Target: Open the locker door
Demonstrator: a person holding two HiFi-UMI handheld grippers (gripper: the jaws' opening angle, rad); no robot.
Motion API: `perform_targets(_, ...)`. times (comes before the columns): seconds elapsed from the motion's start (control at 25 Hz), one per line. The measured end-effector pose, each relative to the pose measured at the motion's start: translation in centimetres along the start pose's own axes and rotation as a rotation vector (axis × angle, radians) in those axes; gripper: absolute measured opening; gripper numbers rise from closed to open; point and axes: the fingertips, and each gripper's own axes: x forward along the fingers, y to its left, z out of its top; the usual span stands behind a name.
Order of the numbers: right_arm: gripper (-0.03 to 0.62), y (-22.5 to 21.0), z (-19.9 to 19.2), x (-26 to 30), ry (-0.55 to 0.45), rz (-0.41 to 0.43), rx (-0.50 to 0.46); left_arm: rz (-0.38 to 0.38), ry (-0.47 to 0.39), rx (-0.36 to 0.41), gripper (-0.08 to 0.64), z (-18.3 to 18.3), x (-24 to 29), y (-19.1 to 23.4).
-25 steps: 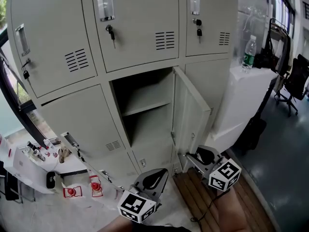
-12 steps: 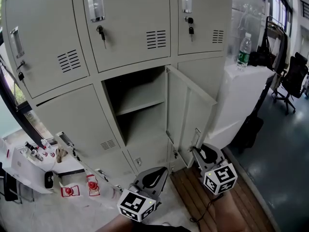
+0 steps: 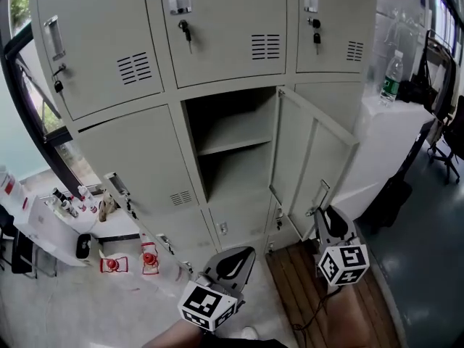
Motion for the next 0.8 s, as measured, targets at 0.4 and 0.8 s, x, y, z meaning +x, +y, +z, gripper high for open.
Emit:
perform_targets(0.4, 0.054, 5.6, 2.5, -3.0, -0.088, -0.065, -0.043, 0.063, -0.011, -0.004, 0.017, 0.3, -6.6, 2.7)
perform_targets(0.8, 0.054, 20.1, 2.0, -5.8, -0.023, 0.107, -0.034, 0.06, -0.024, -0.019, 0.017, 0.2, -15.1, 4.6)
